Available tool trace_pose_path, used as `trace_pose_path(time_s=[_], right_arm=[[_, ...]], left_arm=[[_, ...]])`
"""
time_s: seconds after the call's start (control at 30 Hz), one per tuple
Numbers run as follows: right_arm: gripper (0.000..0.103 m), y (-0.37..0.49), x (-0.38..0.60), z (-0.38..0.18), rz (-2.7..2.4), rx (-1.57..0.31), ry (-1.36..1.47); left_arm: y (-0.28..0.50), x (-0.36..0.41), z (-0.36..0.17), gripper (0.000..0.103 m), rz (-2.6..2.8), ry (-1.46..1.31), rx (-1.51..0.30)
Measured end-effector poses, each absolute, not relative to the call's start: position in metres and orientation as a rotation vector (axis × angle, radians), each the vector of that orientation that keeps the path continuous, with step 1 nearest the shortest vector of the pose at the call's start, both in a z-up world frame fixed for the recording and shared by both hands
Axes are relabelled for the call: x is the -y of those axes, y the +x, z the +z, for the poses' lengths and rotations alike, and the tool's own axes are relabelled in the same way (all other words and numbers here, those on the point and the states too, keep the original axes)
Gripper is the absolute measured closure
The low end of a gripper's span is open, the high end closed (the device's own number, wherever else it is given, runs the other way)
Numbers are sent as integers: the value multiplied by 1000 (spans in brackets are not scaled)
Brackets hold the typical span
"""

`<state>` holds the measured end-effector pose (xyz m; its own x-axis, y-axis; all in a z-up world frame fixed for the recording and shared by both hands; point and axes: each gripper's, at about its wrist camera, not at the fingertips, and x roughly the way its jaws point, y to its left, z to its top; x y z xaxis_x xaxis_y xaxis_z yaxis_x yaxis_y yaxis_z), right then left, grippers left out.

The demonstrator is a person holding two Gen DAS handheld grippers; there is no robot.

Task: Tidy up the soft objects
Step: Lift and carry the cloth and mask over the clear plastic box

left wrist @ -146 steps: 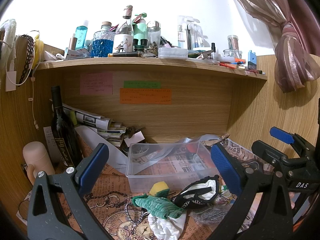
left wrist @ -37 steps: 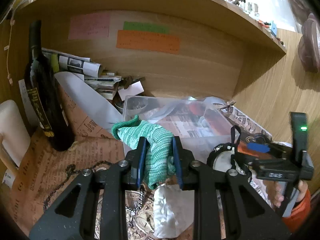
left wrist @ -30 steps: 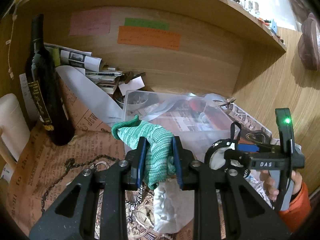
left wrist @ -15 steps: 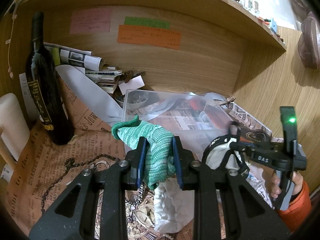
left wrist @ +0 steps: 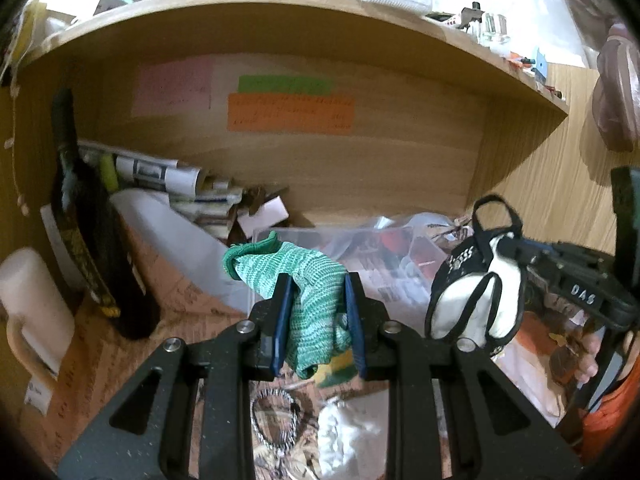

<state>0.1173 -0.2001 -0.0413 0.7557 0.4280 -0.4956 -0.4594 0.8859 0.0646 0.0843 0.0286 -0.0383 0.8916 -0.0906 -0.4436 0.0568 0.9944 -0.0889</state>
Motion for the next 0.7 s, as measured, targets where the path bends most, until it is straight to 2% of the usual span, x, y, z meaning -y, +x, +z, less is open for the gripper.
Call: trace_pose_path(time_s=[0.4, 0.7], right_arm=[[96, 150, 192, -11, 425, -391, -60], [96, 190, 175, -49, 426, -497, -80]], left_arm=[[156, -35, -31, 77, -104, -54, -549], [221, -27, -73, 77, -124, -2, -718]])
